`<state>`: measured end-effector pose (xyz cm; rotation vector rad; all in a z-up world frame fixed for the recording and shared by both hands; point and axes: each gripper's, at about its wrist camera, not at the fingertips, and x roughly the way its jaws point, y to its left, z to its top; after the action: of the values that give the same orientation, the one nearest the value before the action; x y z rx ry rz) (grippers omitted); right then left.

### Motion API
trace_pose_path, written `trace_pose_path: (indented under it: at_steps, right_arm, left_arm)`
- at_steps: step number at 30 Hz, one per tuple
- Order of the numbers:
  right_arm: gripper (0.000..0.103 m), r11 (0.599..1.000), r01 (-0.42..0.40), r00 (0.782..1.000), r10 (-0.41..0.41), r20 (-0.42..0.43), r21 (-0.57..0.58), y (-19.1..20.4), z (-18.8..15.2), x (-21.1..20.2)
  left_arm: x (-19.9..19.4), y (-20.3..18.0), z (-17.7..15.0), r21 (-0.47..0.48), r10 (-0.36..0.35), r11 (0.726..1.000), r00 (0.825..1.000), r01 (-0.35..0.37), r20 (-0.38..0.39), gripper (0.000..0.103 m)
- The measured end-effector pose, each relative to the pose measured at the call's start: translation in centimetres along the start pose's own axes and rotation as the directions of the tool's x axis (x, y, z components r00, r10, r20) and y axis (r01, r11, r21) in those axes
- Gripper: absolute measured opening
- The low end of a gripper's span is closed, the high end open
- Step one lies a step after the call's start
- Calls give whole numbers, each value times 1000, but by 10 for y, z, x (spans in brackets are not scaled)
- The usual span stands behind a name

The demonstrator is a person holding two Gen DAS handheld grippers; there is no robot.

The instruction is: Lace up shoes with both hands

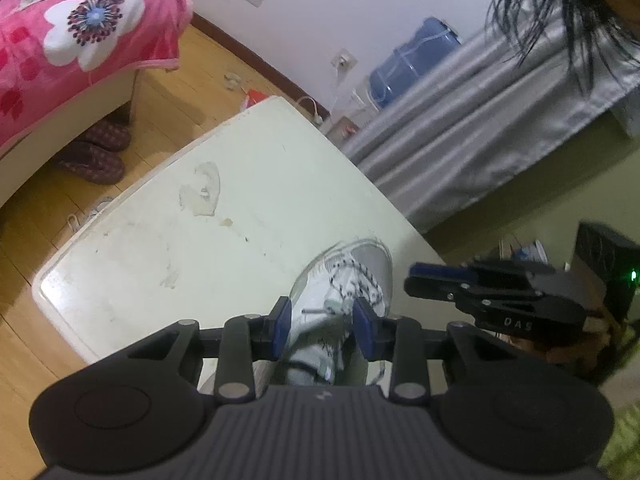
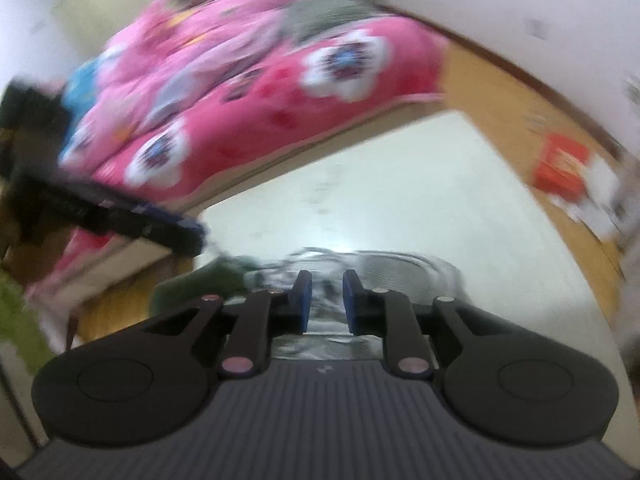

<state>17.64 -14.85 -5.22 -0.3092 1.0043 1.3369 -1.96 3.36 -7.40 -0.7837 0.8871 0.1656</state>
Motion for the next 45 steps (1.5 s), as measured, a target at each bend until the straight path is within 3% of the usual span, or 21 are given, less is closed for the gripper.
trace_pose_path:
  at_steps: [6,10,12,14,23,28,36,40,45]
  right_arm:
    - [18,959,192,980,-198,7,210,-19,-16,-1]
    - [18,936,237,968,-250,16,260,-24,-16,9]
    - [18,931,250,964,-265,20,264,-25,-13,15]
    - [18,928,269,959,-283,20,259,-22,-9,21]
    - [18,909,364,931,-359,-61,204,-12,5,45]
    - [17,903,390,920,-378,-100,180,-8,8,50]
    - [17,902,414,904,-391,-175,124,-4,18,59]
    - [17,906,404,906,-378,-190,124,-6,20,59]
    - [17,913,384,913,-353,-203,140,-12,20,59]
  left_arm:
    - [8,-6,-3,-4,6,1000,999,-6,39,22]
    - [8,-9,-3,-12,12,1000,998,-11,66,20]
    - [7,-10,-3,-9,29,1000,996,-29,80,18]
    - [7,-13,-4,8,64,998,994,-65,86,5]
    - [4,-33,-8,87,169,979,975,-183,147,3]
    - [-1,-46,-19,104,247,956,946,-273,212,3]
    - [-18,-56,-33,20,328,937,900,-348,286,3]
    - [-31,-55,-33,-19,361,926,874,-376,325,3]
    - [-37,-44,-29,-80,422,905,855,-418,302,3]
